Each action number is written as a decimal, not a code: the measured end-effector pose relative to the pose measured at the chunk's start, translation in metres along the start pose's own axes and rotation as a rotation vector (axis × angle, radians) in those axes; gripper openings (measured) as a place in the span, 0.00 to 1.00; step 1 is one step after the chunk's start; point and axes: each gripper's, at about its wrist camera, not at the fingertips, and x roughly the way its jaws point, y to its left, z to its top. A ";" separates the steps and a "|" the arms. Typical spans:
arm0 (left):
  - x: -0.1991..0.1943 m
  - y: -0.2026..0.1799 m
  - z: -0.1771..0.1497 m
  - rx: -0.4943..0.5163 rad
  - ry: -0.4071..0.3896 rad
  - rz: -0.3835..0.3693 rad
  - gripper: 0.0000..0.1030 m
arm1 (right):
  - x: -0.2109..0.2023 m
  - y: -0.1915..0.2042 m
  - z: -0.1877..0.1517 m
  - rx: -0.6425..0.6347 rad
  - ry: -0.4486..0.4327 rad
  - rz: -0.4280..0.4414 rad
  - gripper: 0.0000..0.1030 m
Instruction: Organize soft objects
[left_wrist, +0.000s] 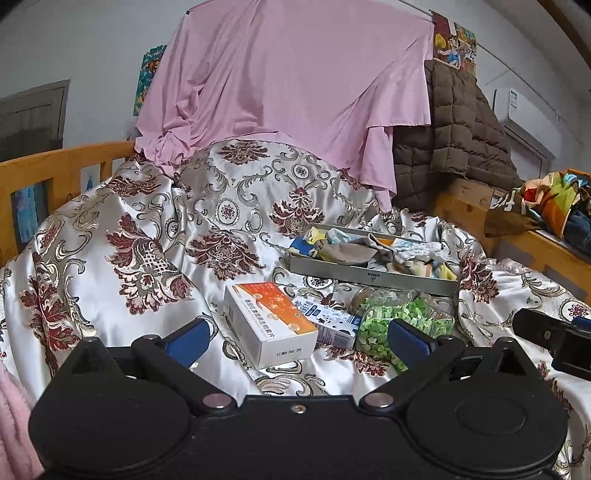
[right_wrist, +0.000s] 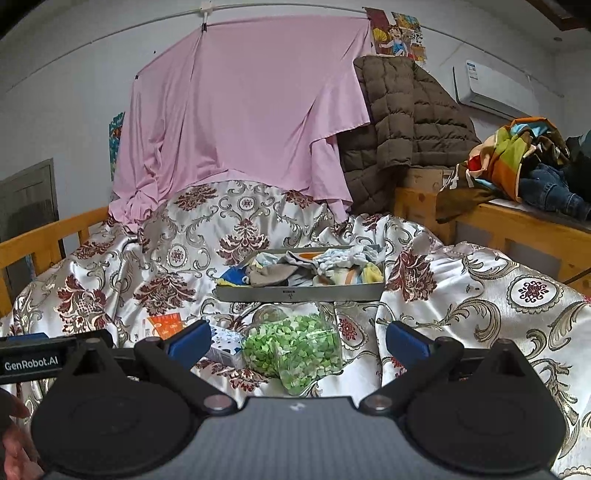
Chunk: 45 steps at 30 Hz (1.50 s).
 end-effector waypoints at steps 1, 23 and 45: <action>0.001 0.000 0.000 0.001 0.003 0.004 0.99 | 0.001 0.000 0.000 0.000 0.005 0.000 1.00; 0.011 -0.004 -0.006 0.042 0.054 0.066 0.99 | 0.014 0.003 -0.009 -0.006 0.073 -0.019 1.00; 0.046 -0.015 -0.013 0.044 0.082 0.115 0.99 | 0.046 -0.008 -0.019 0.014 0.091 -0.102 1.00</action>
